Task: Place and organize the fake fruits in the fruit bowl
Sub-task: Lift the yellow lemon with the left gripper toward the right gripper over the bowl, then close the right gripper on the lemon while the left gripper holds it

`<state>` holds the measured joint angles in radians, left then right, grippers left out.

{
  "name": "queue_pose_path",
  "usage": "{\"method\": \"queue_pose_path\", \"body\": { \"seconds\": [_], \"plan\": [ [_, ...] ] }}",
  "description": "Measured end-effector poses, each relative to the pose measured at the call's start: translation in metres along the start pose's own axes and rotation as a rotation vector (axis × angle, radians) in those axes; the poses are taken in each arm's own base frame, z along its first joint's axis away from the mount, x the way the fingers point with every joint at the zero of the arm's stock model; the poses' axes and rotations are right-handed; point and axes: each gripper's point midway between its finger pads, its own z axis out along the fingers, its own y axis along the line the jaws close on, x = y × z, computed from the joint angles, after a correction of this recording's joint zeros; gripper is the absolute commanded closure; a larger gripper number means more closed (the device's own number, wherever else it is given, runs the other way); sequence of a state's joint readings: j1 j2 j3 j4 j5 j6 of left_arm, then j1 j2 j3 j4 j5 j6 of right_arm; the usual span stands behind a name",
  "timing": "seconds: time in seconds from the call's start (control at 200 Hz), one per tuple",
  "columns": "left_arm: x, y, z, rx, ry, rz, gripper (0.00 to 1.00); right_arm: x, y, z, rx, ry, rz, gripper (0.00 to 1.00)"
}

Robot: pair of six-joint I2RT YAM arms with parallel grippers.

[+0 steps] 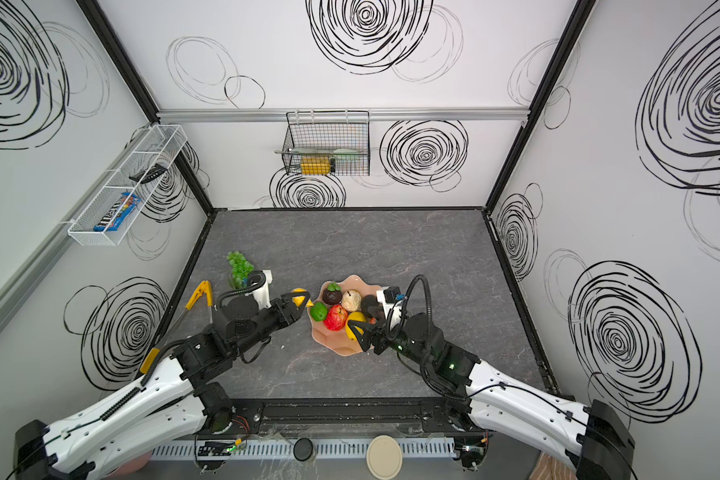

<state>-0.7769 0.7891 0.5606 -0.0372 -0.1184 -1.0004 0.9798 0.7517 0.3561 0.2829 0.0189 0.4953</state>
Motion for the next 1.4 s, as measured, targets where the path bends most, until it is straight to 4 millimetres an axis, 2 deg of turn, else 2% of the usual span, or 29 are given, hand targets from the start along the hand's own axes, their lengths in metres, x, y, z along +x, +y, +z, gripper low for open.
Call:
{"method": "queue_pose_path", "body": {
  "seconds": [0.135,0.275,0.375,0.545,0.781,1.126,1.401],
  "plan": [
    [0.015,-0.024,0.007,0.077,0.033,-0.014,0.40,0.002,0.023,0.005,-0.061,-0.009,-0.031,0.16],
    [0.036,-0.046,0.009,0.148,0.080,-0.017,0.39,0.005,0.038,0.008,-0.086,-0.030,-0.054,0.16],
    [0.047,-0.056,0.010,0.180,0.106,-0.026,0.38,0.001,0.043,0.008,-0.089,-0.067,-0.062,0.17],
    [0.055,-0.069,0.009,0.223,0.120,-0.051,0.37,-0.004,0.044,0.011,-0.067,-0.113,-0.073,0.18],
    [0.064,-0.076,0.009,0.246,0.142,-0.072,0.37,-0.008,0.043,0.015,-0.052,-0.154,-0.092,0.21],
    [0.069,-0.075,0.013,0.248,0.156,-0.105,0.36,-0.006,0.041,0.015,-0.045,-0.189,-0.112,0.22],
    [0.079,-0.079,0.017,0.283,0.201,-0.168,0.35,-0.012,0.039,0.014,-0.030,-0.228,-0.136,0.24]
  ]
}}
